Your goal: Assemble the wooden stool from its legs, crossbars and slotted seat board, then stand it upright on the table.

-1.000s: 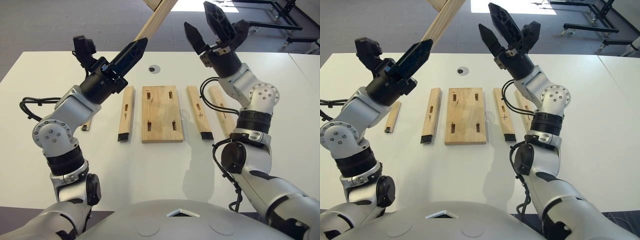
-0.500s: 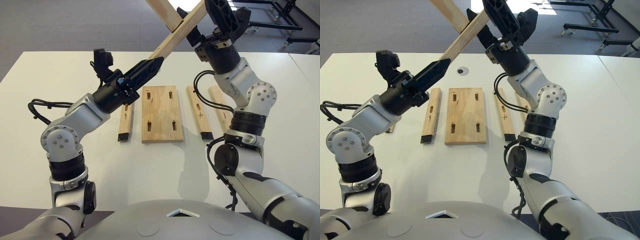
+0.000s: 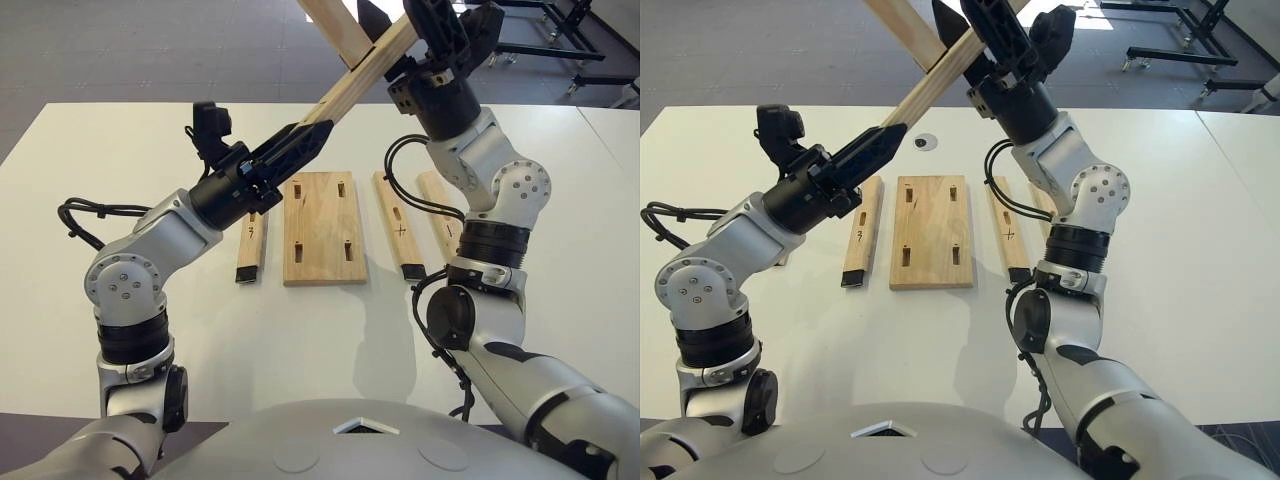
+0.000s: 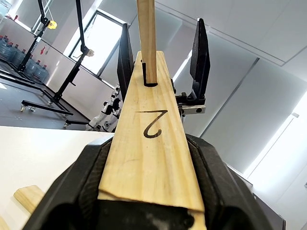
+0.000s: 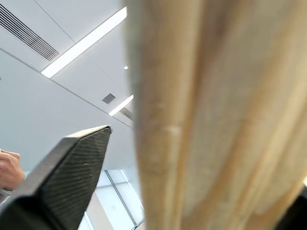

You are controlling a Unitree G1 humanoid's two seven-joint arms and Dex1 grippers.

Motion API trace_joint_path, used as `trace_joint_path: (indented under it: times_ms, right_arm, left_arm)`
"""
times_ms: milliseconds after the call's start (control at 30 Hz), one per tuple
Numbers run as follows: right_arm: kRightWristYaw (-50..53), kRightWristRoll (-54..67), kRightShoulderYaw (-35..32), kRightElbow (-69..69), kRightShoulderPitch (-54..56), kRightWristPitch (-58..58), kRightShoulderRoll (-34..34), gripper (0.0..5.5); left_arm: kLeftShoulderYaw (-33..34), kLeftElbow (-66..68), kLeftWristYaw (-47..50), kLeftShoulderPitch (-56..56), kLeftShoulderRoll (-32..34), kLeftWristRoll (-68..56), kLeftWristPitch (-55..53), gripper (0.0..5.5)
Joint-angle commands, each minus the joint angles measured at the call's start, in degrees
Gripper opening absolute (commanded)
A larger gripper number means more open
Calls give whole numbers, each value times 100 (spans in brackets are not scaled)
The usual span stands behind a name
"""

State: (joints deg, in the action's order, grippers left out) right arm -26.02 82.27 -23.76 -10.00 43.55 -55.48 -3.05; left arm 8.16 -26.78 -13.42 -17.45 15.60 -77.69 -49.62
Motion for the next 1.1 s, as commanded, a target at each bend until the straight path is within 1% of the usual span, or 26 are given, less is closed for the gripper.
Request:
trace_joint_path:
  times_ms: [33,100,200,267,533,600,800,833,967,1033,1100]
  right_arm:
    - [16,104,48,103,-6,42,-3,315]
    - [18,104,61,115,-15,58,-2,287]
    - [27,116,84,137,-52,81,-8,227]
    - [31,116,98,137,-67,100,-5,206]
    - [60,105,129,174,-158,146,-2,205]
    - [58,79,128,172,-187,164,-11,205]
    - [65,0,137,162,-253,195,-64,205]
    - [62,-12,137,155,-259,200,-73,205]
    - [64,-78,162,146,-285,217,-114,205]
    - [69,-119,175,147,-302,240,-130,205]
    - [65,-186,178,160,-336,268,-170,205]
  left_arm:
    - [-78,-97,21,75,53,36,86,204]
    - [-91,-84,25,58,66,18,108,204]
    - [-104,-72,23,39,79,-4,131,204]
    - [-111,-74,-4,60,100,5,135,204]
    - [-183,-128,-66,120,219,68,156,204]
    - [-209,-102,-33,119,248,165,174,250]
    - [-184,-173,-10,172,262,144,203,327]
    - [-176,-196,9,180,263,123,202,350]
    - [-59,-510,282,187,349,-170,198,404]
    - [53,-735,513,166,482,-410,229,433]
    - [318,-1001,859,255,779,-796,288,467]
